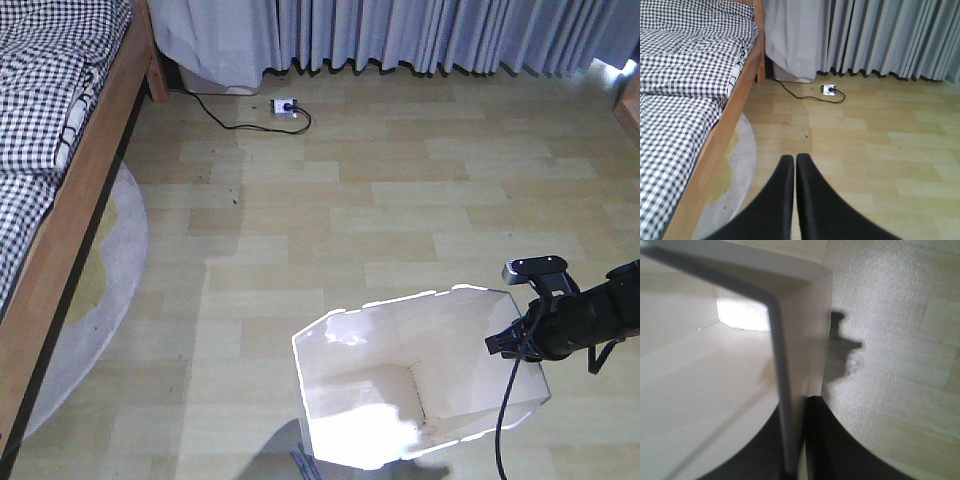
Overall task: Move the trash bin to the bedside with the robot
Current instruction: 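Carry the bin with the right gripper toward the bed's head by the curtains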
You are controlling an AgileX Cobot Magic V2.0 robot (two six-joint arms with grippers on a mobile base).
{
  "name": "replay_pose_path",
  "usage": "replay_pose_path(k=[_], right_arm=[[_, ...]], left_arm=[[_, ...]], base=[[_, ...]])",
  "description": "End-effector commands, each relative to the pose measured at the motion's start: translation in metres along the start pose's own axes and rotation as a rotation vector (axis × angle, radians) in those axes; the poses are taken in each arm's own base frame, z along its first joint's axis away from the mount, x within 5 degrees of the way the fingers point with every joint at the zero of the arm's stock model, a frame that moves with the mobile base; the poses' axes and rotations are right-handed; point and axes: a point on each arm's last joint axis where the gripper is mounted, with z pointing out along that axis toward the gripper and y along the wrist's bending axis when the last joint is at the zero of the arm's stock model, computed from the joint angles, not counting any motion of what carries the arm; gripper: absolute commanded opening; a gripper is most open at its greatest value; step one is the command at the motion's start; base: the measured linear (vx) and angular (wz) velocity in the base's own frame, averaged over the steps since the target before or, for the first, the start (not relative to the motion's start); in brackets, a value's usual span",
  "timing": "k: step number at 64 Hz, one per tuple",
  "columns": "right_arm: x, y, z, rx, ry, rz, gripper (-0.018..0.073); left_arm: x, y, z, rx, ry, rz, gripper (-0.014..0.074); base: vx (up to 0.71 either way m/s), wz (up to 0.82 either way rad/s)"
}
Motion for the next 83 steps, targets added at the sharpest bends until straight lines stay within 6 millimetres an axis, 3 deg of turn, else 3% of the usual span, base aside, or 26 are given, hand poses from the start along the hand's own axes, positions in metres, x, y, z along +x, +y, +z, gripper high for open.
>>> replay_pose_path(k=[1,83], right_arm=[[-0.0172,0.0132,-0.0179,-0.125,-0.099,0.025,-0.0003],[-0.0172,0.0132,-0.0179,-0.125,-0.099,0.025,-0.0003]], left_arm=[[-0.0054,-0.0008,-0.0008,0.011,-0.076,-0.006,-0.0006],[-0.0054,-0.0008,-0.0008,0.011,-0.076,-0.006,-0.0006]], base=[[0.35,0.06],[0.32,0.05]])
